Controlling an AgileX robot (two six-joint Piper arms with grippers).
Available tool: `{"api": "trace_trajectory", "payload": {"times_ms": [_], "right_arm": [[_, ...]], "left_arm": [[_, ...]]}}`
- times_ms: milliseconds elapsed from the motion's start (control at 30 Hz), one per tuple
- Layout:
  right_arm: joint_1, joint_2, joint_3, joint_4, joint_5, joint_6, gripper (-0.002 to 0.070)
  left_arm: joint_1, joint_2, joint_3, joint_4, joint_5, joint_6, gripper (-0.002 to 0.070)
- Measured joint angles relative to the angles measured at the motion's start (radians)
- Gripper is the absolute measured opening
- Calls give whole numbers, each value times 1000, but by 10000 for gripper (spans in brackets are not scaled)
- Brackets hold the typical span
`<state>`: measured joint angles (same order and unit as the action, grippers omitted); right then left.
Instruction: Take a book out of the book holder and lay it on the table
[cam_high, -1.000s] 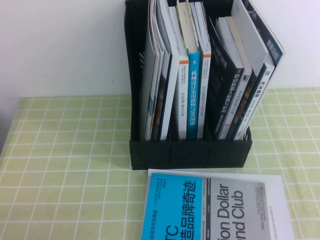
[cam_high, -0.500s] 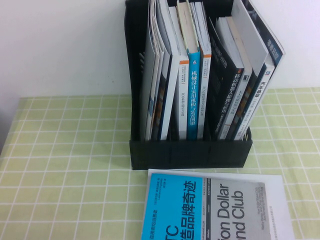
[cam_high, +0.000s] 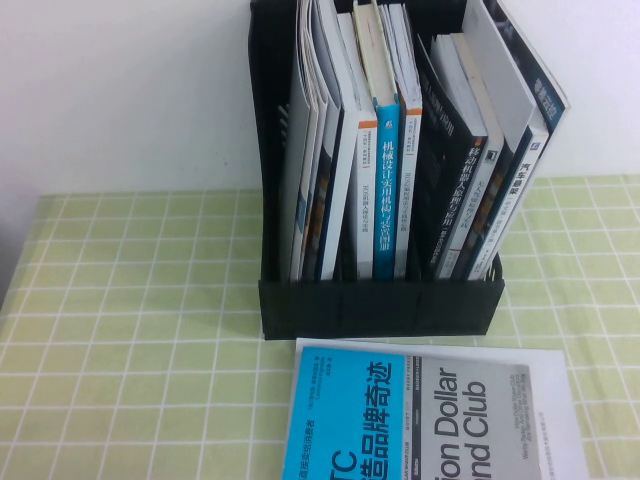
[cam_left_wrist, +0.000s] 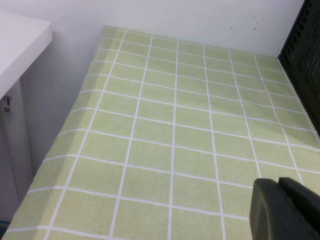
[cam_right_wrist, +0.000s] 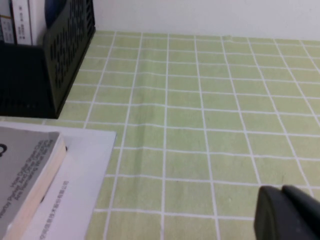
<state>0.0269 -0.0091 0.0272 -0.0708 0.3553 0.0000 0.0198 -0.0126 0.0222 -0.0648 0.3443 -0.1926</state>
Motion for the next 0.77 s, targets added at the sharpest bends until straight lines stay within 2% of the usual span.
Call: {"api": "trace_trajectory", "payload": {"times_ms": [767], "right_arm": [[0, 0, 0, 22, 1, -15, -2]], "left_arm": [[0, 0, 0, 0, 0, 0, -2]]}}
